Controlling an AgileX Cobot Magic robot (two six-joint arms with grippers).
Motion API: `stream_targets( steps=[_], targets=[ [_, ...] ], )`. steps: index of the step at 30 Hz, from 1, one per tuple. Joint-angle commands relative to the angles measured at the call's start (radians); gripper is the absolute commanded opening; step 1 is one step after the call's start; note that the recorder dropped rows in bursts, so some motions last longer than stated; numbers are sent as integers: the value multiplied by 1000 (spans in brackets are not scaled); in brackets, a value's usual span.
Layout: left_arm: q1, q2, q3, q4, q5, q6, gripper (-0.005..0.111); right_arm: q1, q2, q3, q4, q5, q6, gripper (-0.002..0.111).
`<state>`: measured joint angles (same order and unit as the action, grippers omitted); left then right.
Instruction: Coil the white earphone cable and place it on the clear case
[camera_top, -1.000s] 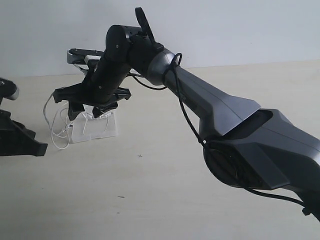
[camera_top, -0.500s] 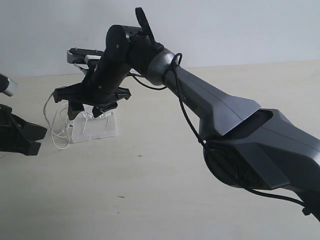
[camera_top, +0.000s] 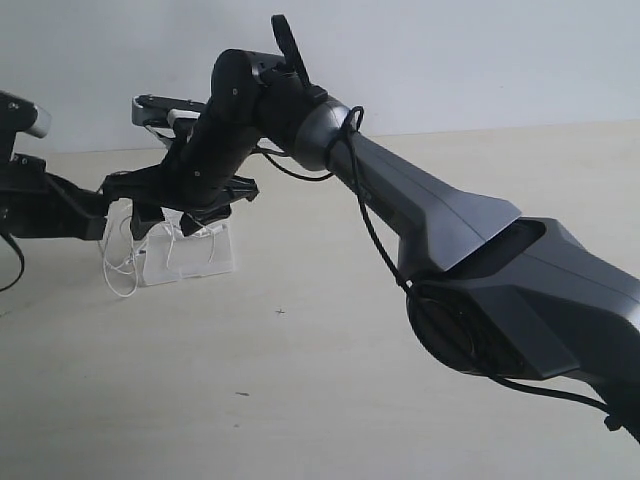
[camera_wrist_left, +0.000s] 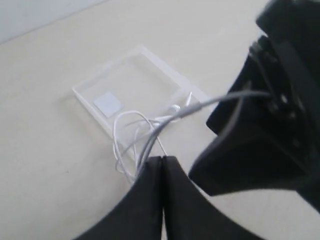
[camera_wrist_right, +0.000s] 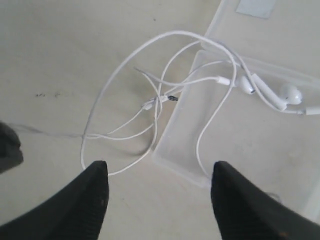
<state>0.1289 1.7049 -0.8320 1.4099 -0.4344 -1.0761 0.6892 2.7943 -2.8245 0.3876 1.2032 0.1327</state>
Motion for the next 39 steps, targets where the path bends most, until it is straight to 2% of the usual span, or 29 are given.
stream_targets(
  steps=[1,8,17,24,29,34,39],
  targets=[
    [3,37,-87,-8,-10,5,0,-6,-4,-10,3,-5,1,59],
    [3,88,-181,17,-13,5,0,-6,-4,-10,-1,11,1,59],
    [-1,221,-346,19,-130,-33,0,-6,-4,-10,39,18,-36,59],
    [-6,317,-440,70,-217,-123,0,-6,-33,-10,-38,18,-36,59],
    [-8,329,-464,108,-217,-173,0,-6,-58,-10,-102,18,-36,59],
    [-8,329,-466,98,-215,-218,0,-6,-72,-10,18,18,-27,59],
    [-8,329,-466,99,-237,-268,0,-6,-78,-10,20,18,-27,59]
  ],
)
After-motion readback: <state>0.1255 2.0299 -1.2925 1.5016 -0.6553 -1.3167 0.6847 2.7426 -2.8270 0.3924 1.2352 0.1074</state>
